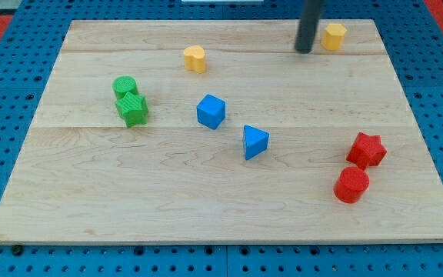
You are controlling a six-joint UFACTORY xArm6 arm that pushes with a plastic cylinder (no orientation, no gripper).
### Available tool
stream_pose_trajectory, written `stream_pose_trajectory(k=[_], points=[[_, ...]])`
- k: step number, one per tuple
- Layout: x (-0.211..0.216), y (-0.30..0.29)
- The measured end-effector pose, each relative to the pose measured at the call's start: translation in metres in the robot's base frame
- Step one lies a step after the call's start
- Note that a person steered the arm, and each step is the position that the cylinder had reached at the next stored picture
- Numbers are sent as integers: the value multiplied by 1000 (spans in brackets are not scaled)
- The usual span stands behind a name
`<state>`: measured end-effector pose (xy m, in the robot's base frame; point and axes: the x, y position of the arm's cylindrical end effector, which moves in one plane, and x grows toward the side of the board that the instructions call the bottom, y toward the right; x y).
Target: Push the yellow heart up and right a bit
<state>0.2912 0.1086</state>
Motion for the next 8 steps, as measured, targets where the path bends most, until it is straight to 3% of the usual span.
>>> stream_pose_trajectory(k=[2,3,6,7,8], points=[[57,-186],[32,-224],[-7,-96],[-30,-91],[-20,-134]])
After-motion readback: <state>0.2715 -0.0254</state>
